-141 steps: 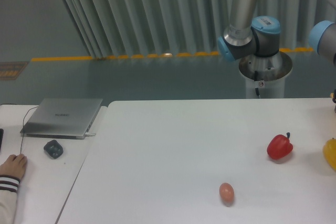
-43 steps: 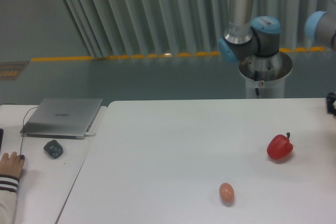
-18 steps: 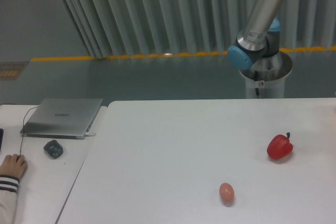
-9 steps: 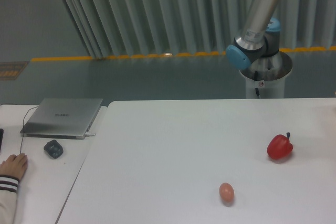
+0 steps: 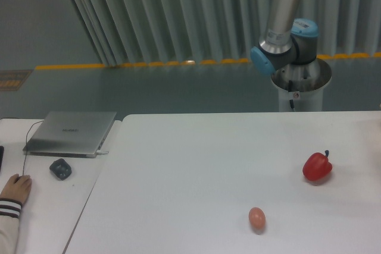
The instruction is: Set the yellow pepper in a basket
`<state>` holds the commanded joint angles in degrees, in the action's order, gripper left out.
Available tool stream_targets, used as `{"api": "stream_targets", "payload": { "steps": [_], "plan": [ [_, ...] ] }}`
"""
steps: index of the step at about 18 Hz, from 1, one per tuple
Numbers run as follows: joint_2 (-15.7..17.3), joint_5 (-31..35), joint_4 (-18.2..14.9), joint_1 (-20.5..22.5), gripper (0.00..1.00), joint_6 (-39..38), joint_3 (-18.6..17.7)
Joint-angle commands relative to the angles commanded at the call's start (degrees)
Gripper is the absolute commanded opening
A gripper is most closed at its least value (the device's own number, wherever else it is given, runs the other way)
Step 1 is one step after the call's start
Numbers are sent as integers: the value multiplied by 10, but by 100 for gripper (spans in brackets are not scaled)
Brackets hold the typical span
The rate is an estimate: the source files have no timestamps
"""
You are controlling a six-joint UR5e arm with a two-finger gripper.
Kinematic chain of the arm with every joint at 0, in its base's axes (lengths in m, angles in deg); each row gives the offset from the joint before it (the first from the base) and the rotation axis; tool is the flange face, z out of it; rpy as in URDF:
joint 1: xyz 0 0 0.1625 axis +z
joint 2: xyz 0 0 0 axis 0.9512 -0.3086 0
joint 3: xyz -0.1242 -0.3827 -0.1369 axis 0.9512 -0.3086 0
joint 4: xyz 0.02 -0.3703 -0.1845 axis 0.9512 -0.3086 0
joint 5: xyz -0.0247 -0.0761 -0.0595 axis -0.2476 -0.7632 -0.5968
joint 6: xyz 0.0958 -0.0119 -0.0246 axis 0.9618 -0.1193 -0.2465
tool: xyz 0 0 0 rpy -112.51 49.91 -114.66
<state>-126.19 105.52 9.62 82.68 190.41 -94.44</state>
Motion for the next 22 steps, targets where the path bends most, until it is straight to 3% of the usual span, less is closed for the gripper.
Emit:
{"api": "stream_targets", "payload": {
  "steps": [8,22],
  "plan": [
    [-19,6,3,-55,100,-39,-1],
    [-29,23,7,-57,100,-37,-4]
  ]
}}
